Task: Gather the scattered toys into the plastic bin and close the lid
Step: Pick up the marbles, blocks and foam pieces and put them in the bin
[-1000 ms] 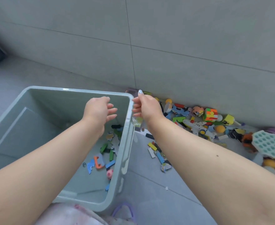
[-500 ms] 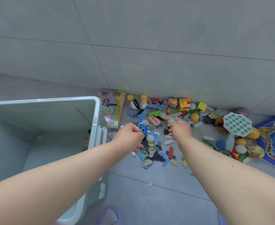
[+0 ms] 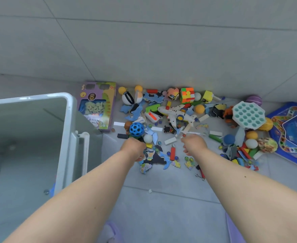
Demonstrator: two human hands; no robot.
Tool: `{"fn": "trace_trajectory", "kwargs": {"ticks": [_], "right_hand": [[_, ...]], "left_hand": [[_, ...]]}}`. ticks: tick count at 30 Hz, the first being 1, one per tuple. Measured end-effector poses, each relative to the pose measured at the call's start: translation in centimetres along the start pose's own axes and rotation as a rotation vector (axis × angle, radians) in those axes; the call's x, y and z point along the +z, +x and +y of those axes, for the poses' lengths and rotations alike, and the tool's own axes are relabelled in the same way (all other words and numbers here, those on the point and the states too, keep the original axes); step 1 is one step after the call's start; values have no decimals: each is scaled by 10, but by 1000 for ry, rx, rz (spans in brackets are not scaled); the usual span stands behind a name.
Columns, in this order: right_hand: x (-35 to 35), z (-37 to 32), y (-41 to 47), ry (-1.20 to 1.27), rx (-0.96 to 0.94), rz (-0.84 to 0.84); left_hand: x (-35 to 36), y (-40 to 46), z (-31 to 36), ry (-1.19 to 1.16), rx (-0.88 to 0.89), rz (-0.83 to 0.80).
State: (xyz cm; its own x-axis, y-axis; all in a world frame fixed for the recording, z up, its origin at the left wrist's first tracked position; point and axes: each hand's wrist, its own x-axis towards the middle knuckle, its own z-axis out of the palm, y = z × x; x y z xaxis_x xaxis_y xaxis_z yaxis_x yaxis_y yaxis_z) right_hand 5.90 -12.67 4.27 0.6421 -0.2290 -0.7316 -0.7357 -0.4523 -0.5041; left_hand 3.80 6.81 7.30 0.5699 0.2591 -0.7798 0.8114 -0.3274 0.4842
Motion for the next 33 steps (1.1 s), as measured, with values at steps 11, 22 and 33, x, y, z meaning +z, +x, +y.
{"fn": "trace_trajectory", "kwargs": {"ticks": [11, 22, 33], "right_hand": [[32, 33, 37, -524, -37, -65], [49, 26, 53, -594, -59, -4], [49, 19, 46, 418, -15, -76]], "left_hand": [[63, 42, -41, 809, 265, -49], [78, 58, -53, 1179, 568, 42], [65, 54, -30, -233, 151, 52]]}}
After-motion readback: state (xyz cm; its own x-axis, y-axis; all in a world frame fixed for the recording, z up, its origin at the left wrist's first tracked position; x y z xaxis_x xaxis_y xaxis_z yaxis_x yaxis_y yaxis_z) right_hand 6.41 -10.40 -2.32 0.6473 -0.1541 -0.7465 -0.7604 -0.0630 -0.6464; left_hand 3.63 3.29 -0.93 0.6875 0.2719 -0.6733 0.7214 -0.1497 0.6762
